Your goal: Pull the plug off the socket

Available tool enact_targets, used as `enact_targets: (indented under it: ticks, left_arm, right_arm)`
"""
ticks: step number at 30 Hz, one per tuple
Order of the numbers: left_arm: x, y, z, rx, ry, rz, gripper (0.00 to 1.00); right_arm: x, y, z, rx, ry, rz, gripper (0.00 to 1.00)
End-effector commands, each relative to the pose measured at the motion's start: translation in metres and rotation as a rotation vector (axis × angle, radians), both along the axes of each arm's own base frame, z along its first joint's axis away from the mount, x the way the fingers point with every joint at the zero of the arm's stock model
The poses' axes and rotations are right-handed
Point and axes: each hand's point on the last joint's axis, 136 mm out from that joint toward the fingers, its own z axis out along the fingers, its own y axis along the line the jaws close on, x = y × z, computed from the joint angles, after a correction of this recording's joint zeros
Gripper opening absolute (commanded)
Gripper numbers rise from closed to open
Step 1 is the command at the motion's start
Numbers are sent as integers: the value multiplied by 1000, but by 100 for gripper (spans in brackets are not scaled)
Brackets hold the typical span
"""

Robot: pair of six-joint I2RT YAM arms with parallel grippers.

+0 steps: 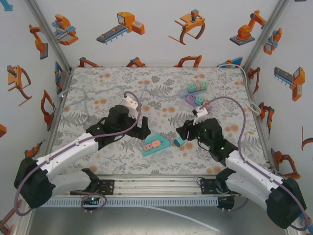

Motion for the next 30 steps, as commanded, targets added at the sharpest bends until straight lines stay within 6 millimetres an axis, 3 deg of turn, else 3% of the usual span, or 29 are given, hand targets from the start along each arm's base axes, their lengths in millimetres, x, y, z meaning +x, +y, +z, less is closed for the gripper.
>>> enact_targets:
  ticks: [1, 6, 12, 25, 30]
  left_arm:
    - [6, 19, -1, -23, 16, 115, 83]
    - [7, 30, -7, -22, 41, 166, 83]
    - [5, 36, -14, -6, 59, 187, 83]
    - [7, 36, -27, 15, 78, 195, 83]
    - [8, 23, -33, -33, 115, 170, 82]
  right_arm:
    - [-38, 49, 36, -181, -366, 439, 47]
    - [-75, 87, 9, -447, -540, 791, 48]
    - [-85, 118, -16, -506, -538, 982, 49]
    - [-86, 139, -68, -605, -476, 1142, 49]
    - [-87, 144, -78, -617, -466, 1161, 36]
